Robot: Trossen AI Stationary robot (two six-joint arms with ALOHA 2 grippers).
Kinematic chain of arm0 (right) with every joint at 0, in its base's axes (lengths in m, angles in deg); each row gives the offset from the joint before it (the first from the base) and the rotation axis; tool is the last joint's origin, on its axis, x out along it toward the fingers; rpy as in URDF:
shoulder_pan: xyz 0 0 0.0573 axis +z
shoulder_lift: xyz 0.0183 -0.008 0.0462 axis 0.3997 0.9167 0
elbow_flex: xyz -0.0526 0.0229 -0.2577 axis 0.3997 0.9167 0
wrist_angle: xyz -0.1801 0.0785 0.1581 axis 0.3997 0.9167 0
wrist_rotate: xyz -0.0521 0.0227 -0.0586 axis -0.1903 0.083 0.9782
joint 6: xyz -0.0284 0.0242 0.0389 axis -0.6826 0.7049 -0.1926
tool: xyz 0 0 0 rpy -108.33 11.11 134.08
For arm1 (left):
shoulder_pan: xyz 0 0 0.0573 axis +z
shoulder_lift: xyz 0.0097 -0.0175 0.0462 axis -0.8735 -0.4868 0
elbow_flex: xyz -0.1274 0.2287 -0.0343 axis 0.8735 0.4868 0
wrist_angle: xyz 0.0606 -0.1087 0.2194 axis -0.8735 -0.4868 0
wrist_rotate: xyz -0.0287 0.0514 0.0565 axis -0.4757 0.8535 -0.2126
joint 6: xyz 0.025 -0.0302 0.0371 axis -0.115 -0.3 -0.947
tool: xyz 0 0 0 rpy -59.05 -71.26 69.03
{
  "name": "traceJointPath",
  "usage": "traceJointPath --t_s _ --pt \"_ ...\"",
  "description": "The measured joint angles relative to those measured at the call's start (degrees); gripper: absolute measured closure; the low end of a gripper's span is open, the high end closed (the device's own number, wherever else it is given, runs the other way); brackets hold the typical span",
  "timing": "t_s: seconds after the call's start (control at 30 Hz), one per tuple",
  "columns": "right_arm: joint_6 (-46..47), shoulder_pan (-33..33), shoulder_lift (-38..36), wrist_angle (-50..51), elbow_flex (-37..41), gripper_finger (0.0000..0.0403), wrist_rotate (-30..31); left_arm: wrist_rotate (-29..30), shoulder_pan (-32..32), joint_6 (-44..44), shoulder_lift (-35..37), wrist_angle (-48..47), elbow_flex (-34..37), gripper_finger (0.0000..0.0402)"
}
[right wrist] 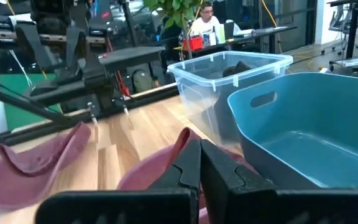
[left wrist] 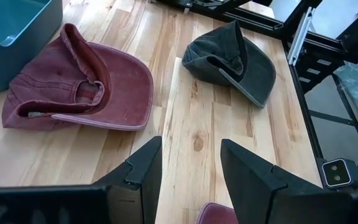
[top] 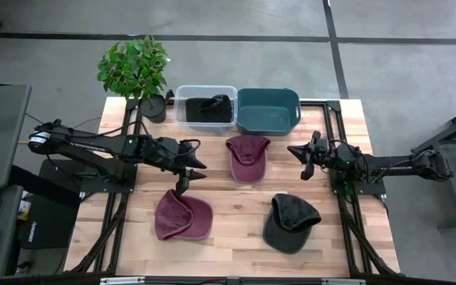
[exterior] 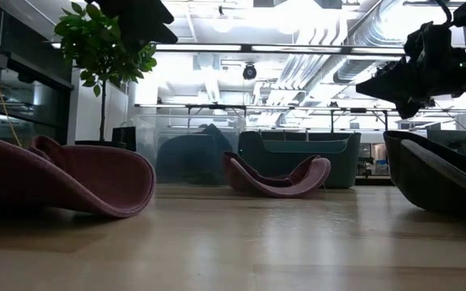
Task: Pick & Place hat
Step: Put the black cap into the transparent bin
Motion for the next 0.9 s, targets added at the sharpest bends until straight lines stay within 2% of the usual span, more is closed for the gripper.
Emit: traceJointPath --t_s 0.33,0.57,0.9 --pt "9.50 0.00 0.00 -0.04 0.00 0.0402 -7.45 0.00 0.00 0.00 -0.02 0.00 0.00 0.0254" --pt "15.66 0.02 0.00 0.16 0.00 0.0402 -15.33 0.00 0.00 -0.02 -0.01 0.00 0.00 0.0254" --pt "19.65 0.00 0.02 2.39 0.00 0.0402 -18.25 0.01 0.00 -0.02 -0.02 0.00 0.00 0.0254"
